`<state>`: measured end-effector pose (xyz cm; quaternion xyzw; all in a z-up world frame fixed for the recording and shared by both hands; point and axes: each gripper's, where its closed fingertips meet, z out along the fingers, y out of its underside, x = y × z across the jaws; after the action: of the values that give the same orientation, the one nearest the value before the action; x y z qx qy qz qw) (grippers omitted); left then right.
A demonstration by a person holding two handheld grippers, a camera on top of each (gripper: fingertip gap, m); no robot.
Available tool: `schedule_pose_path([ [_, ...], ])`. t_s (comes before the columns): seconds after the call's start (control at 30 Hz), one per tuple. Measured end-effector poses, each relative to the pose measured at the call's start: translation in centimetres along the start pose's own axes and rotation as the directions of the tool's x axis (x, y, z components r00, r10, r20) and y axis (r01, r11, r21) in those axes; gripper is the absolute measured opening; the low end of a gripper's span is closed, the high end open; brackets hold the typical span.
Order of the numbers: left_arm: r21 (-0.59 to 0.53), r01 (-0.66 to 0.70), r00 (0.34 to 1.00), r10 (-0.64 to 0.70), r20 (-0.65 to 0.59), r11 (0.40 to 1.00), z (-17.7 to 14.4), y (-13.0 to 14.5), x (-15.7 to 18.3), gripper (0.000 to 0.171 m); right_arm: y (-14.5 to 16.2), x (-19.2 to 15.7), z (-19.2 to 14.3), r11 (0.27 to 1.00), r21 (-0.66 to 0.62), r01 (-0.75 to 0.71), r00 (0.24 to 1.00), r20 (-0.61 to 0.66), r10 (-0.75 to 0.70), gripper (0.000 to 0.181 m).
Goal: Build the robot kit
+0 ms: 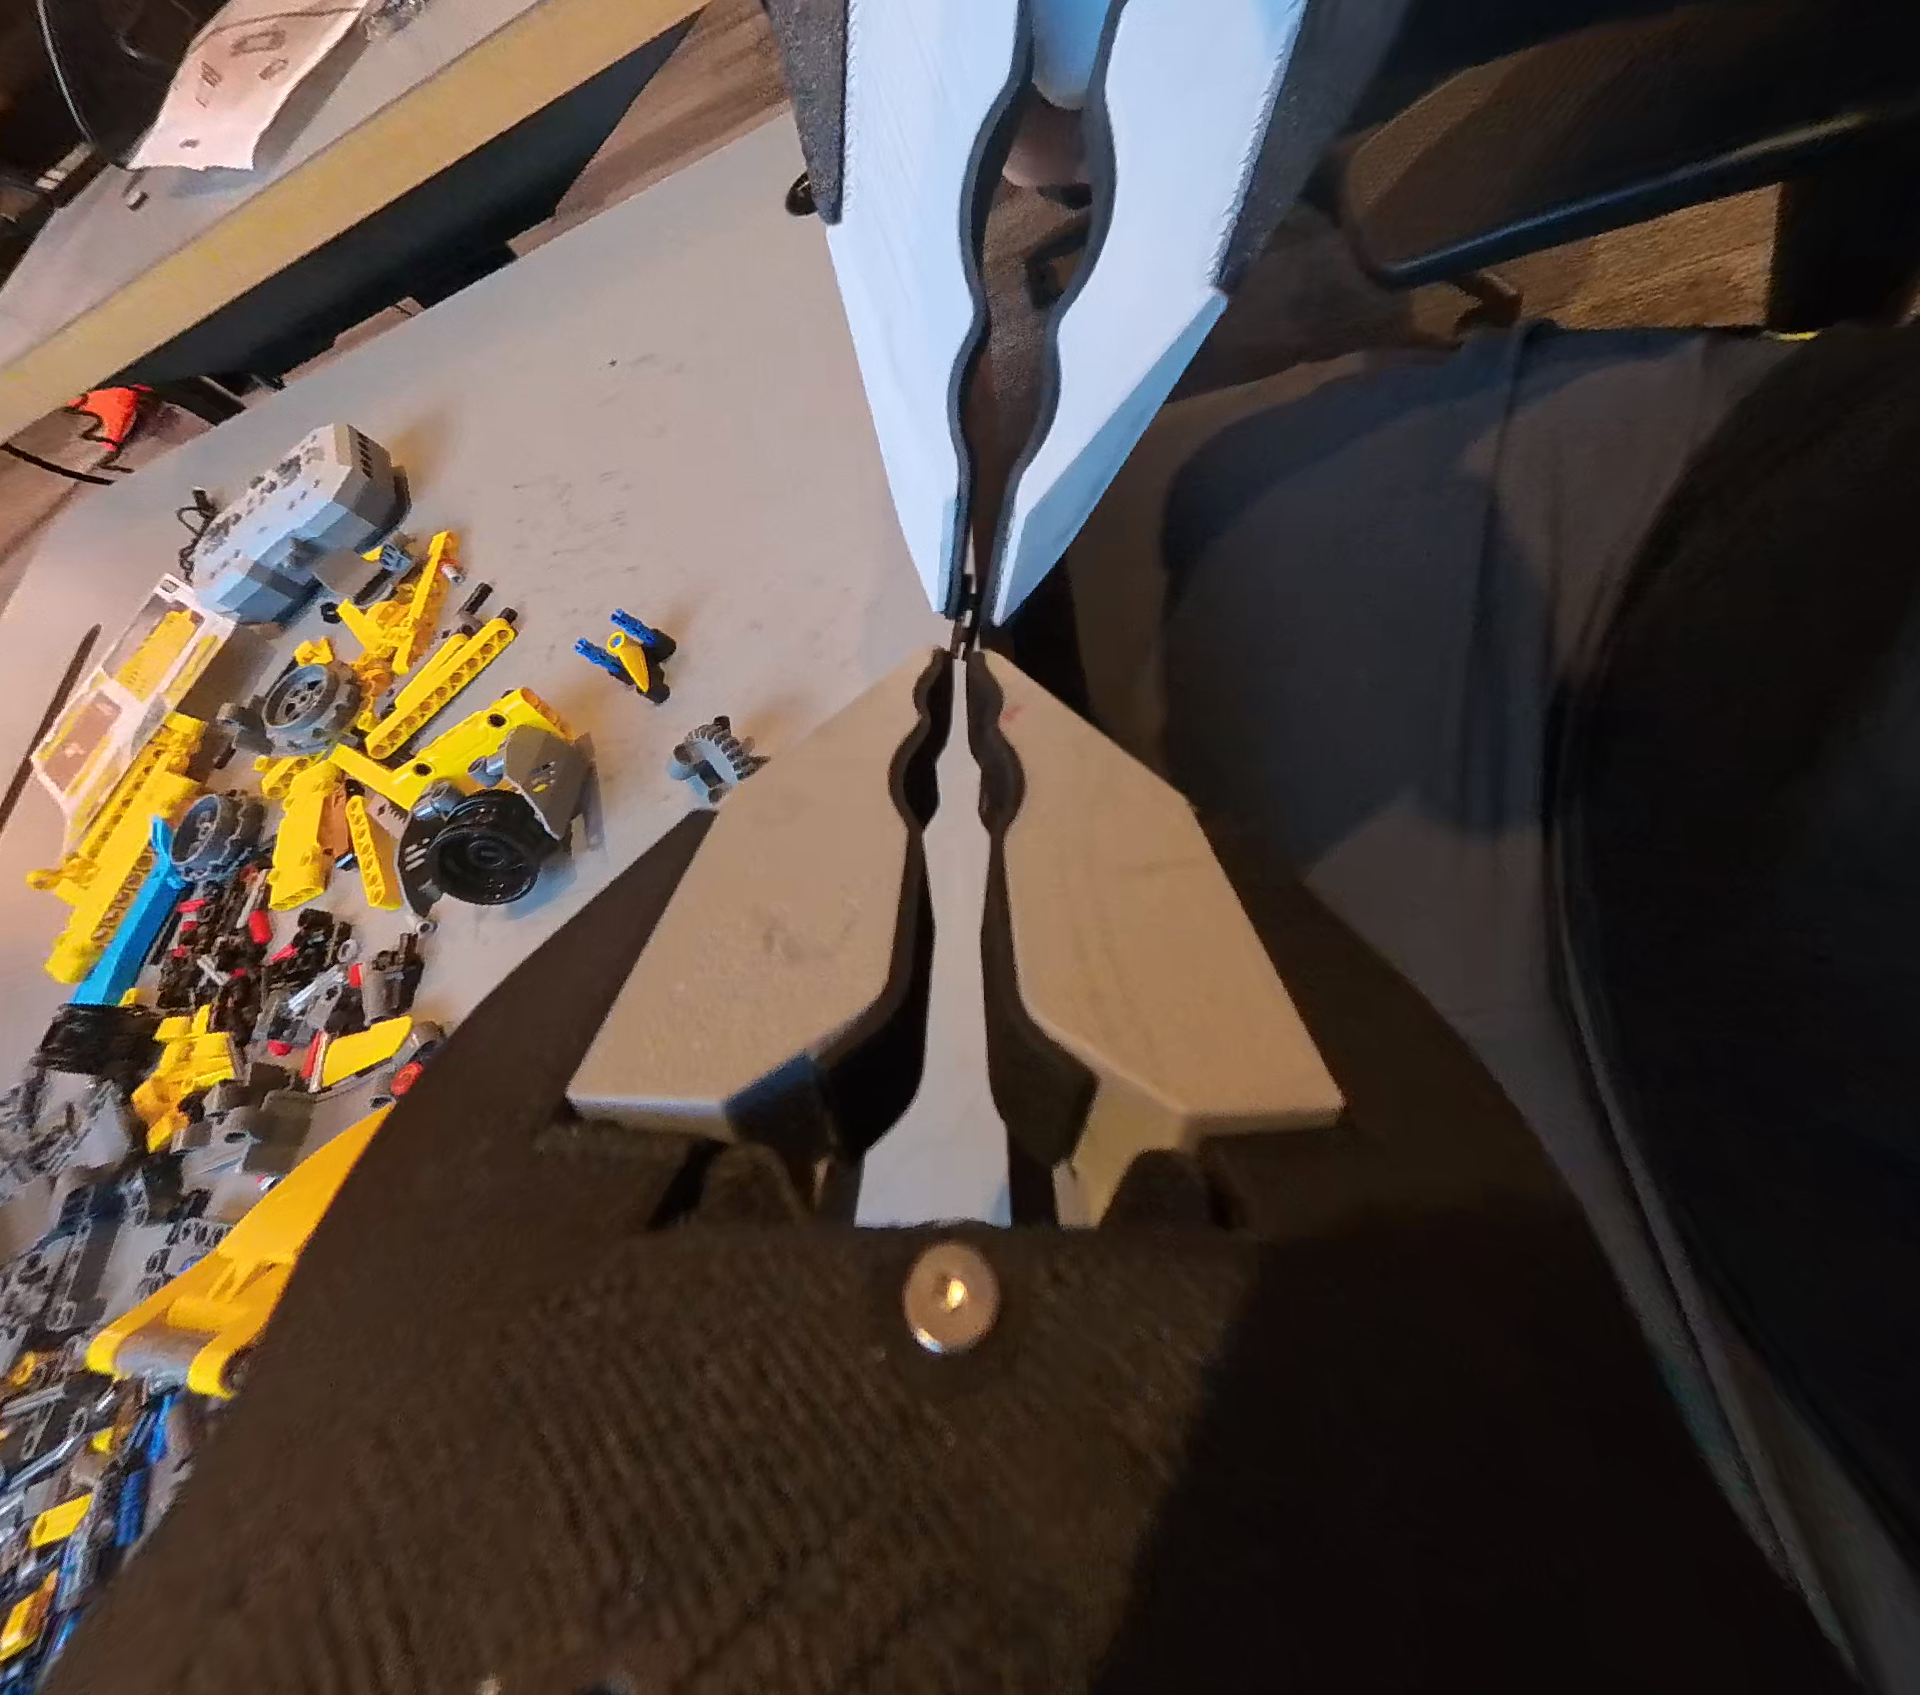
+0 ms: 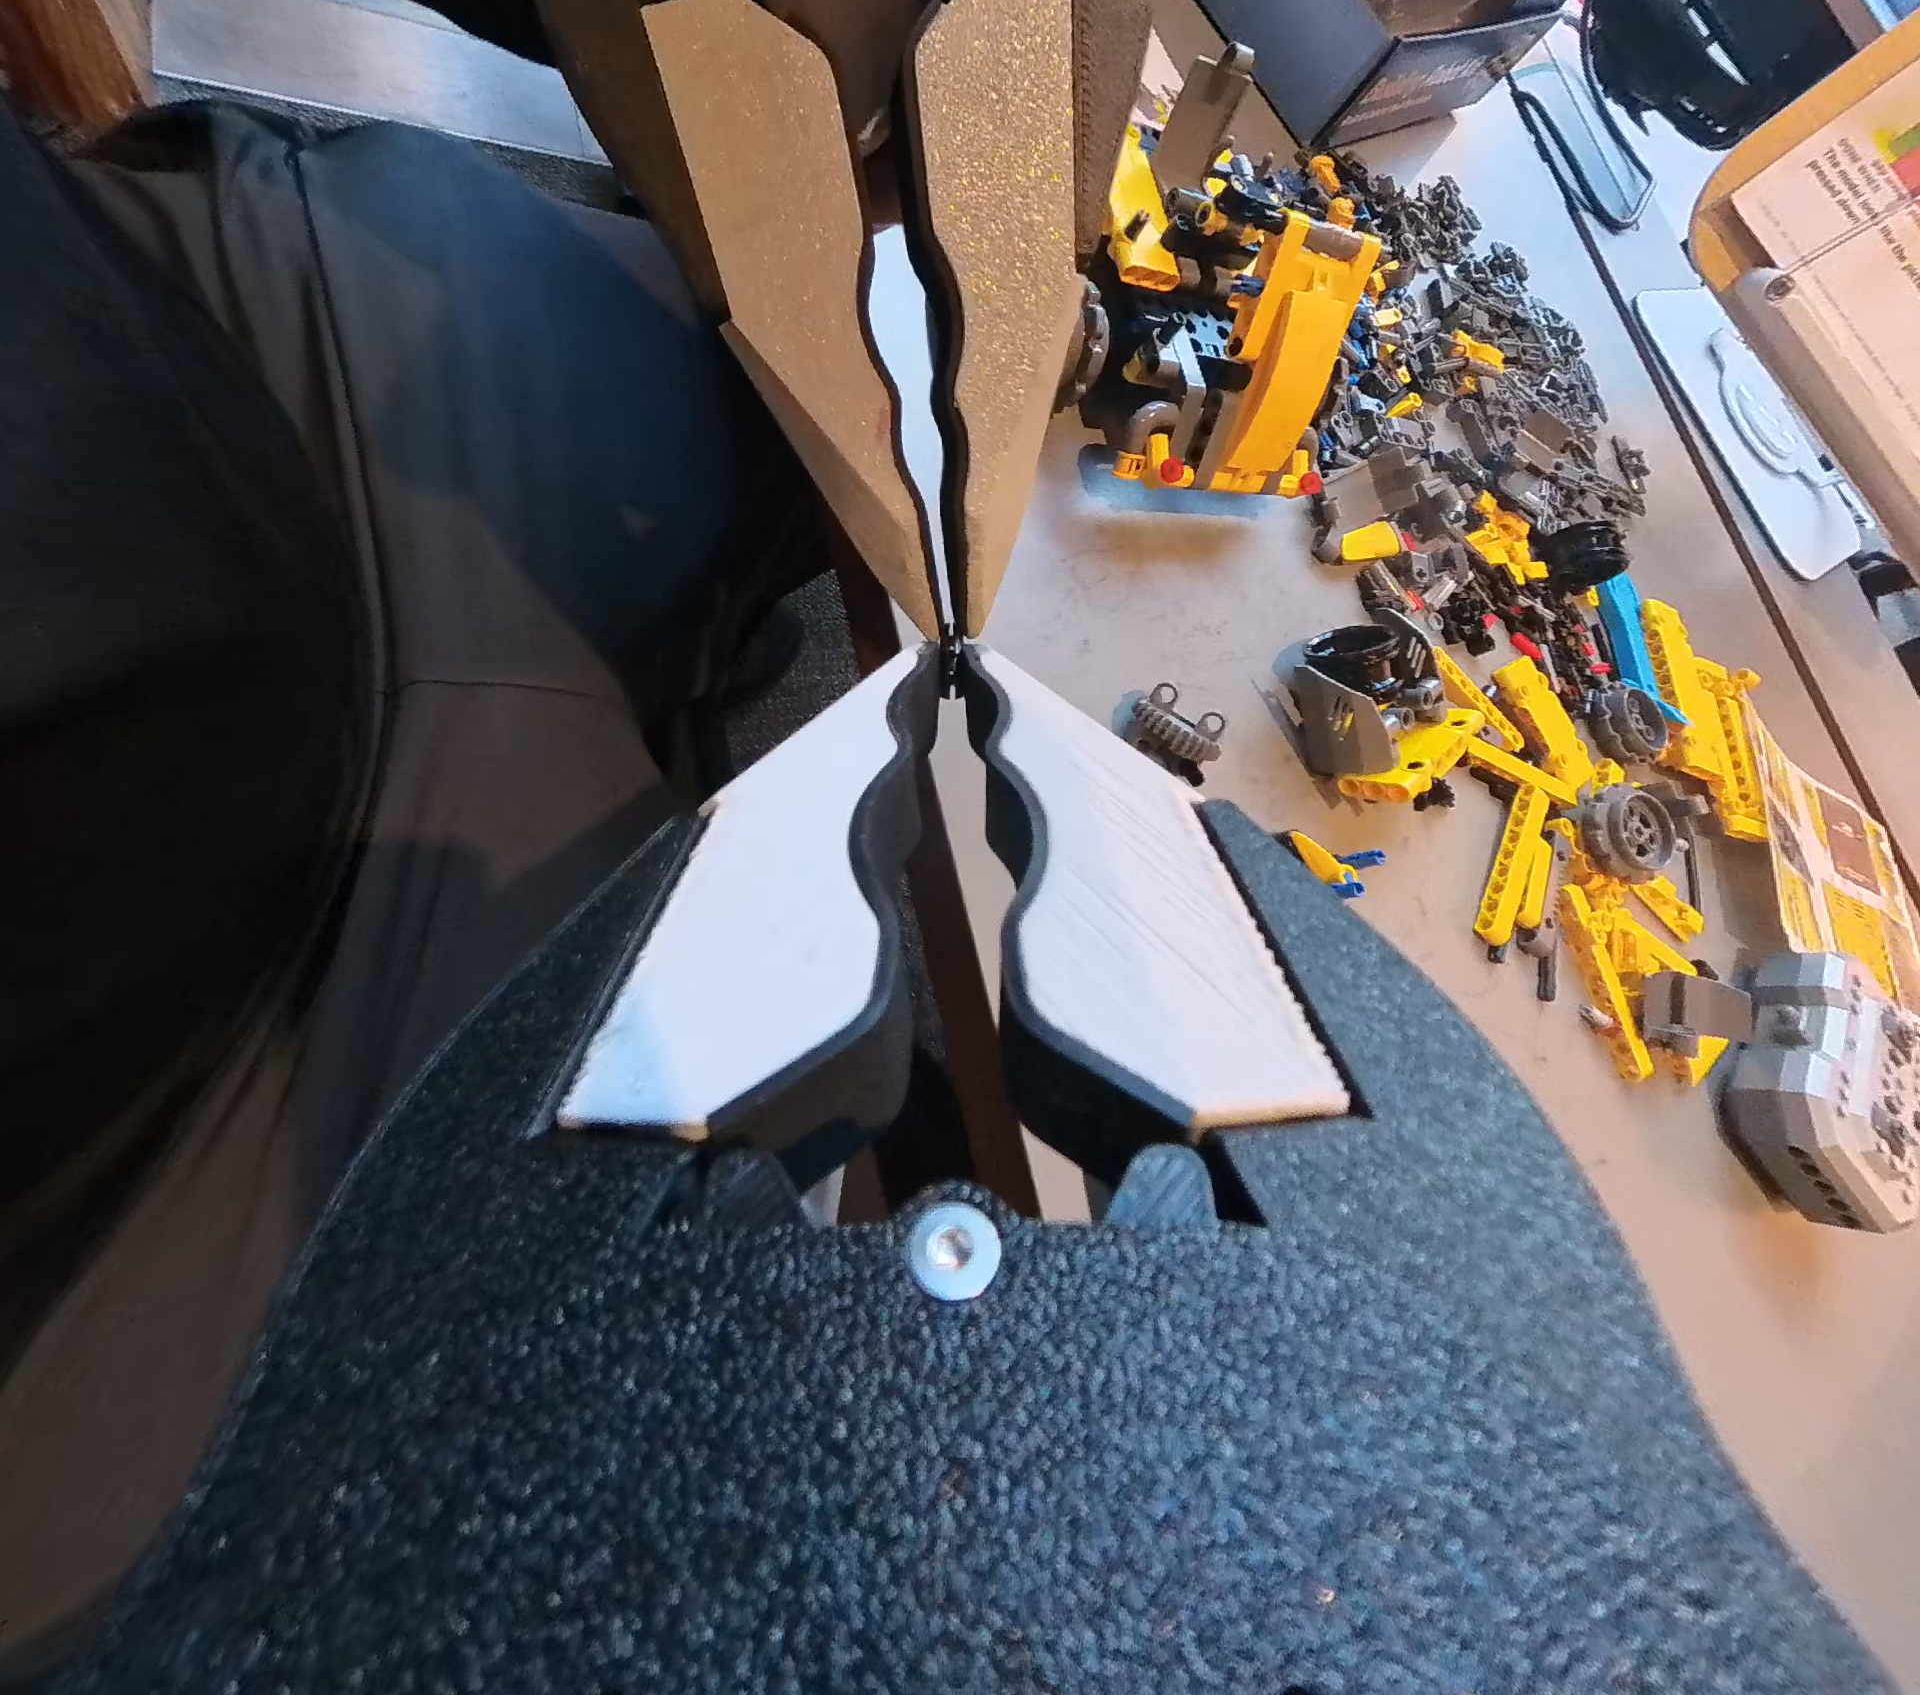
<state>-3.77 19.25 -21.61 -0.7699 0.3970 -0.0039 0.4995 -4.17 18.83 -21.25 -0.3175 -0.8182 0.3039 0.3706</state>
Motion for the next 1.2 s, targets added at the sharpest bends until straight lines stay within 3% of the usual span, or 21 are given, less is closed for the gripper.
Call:
schedule_pose_path([
  [0.27,-0.018,-0.035,0.999,0.036,0.033,0.999,0.00,0.19,-0.08,0.000,0.08,0.04,0.14,1.000,-0.005,0.011,1.000,-0.016,-0.011,0.004],
  [0.63,0.007,0.019,1.000,-0.018,-0.016,1.000,0.28,0.64,-0.03,0.001,0.51,0.11,0.60,1.000,0.006,-0.028,1.000,0.003,0.028,0.004],
  [0.87,-0.026,-0.018,0.999,0.019,0.029,1.000,0.10,0.69,-0.25,0.000,0.34,0.20,0.56,1.000,0.010,-0.023,1.000,-0.001,0.023,0.004],
  [1.2,-0.014,0.062,0.998,-0.062,0.001,0.998,0.72,0.61,-0.17,0.001,0.89,0.31,0.35,1.000,-0.020,-0.021,1.000,-0.023,0.021,0.004],
])
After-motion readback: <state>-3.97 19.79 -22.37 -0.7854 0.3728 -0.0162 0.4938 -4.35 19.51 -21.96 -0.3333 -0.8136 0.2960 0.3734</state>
